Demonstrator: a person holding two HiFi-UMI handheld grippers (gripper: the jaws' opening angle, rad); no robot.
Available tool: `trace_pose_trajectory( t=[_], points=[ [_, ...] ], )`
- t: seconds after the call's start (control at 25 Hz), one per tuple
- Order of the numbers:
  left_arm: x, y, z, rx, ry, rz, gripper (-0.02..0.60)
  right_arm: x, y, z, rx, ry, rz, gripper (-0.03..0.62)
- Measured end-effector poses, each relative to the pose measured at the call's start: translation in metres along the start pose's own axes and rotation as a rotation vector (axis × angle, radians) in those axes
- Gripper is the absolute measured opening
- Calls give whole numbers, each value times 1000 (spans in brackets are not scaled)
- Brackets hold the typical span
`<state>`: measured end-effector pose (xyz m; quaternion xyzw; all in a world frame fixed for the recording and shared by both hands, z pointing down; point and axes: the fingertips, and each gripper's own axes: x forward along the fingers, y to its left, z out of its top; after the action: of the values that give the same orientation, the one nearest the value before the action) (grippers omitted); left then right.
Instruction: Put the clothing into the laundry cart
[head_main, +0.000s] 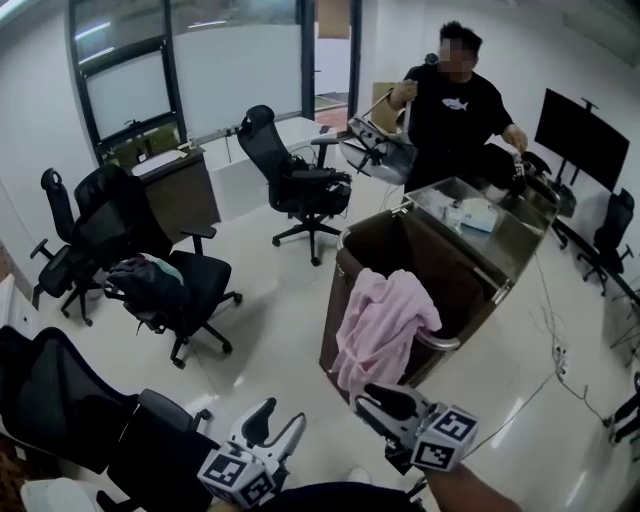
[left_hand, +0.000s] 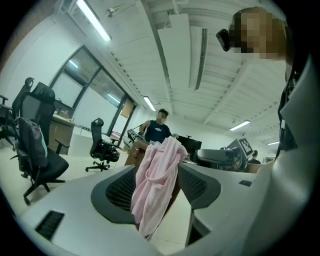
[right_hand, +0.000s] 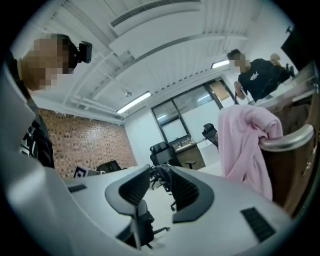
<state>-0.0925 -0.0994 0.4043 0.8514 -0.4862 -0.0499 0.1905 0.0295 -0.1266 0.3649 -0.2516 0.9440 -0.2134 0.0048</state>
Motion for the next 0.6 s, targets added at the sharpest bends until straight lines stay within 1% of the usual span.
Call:
trace_pose_trajectory(
  t=[0.08,0.2,0.32,0.44,0.48,0.6],
  points=[
    [-3,-1,10,31,1,-32,247,6,5,-4,-8,3,-20,137],
    [-5,-4,25,74,-19,-77,247,10,11,-7,-8,-11,-53,135],
    [-3,-11,26,77,-10,-122,247,7,14,-5,-14,-25,-86,118],
    [-2,-20,24,86,7,-163,247,3,15,-3,-10,-36,-106,37],
    [-1,-22,24,88,4,-176,247,2,15,-2,-6,-38,-106,23],
    [1,-26,25,73,7,-187,247,1,16,-5,-2,-23,-97,21]
  ],
)
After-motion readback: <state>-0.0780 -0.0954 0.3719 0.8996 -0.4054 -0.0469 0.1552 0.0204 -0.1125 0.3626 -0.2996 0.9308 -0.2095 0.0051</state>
